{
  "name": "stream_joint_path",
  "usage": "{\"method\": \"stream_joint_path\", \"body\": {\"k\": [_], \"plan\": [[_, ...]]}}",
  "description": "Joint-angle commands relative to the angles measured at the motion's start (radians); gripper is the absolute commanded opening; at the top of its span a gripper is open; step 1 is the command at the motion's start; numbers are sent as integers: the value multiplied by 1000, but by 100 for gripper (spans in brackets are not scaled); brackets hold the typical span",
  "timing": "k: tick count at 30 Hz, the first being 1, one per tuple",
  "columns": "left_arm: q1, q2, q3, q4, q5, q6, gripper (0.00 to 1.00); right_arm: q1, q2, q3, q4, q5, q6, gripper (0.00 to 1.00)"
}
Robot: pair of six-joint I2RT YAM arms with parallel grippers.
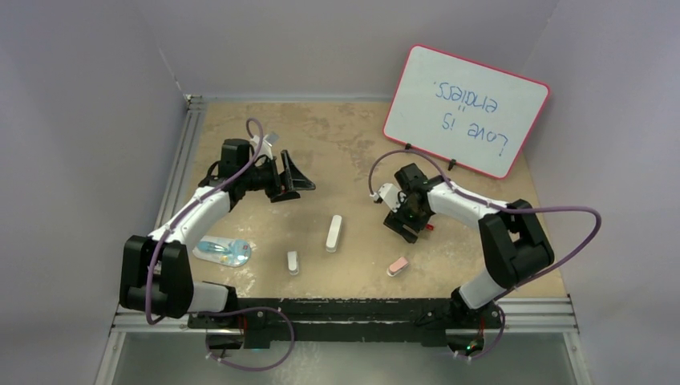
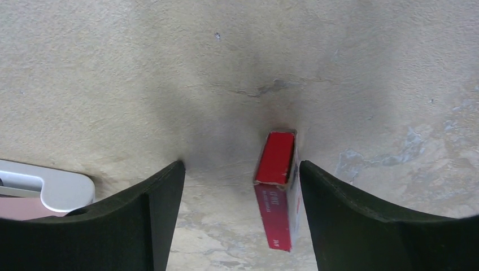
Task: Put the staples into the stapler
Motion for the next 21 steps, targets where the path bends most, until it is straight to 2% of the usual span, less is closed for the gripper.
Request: {"method": "stream_joint_path", "body": {"k": [1,8,12,18,21], "plan": [[-2,-1,-4,28,6,25,80,-7,-49,2,-3,52,-23,79],[-2,4,-7,26,3,24,80,-39,-105,-21,15,74,-24,80],[-2,8,-7,25,4,24,80,-48,-111,-7,-12,21,-40,80],[-2,9,-8,23,9,24,80,-48,-93,-8,-19,-25,-33,85],[-2,7,-5,23,12,26,80,-47,-70,11,-32,-58,-36,82]]}}
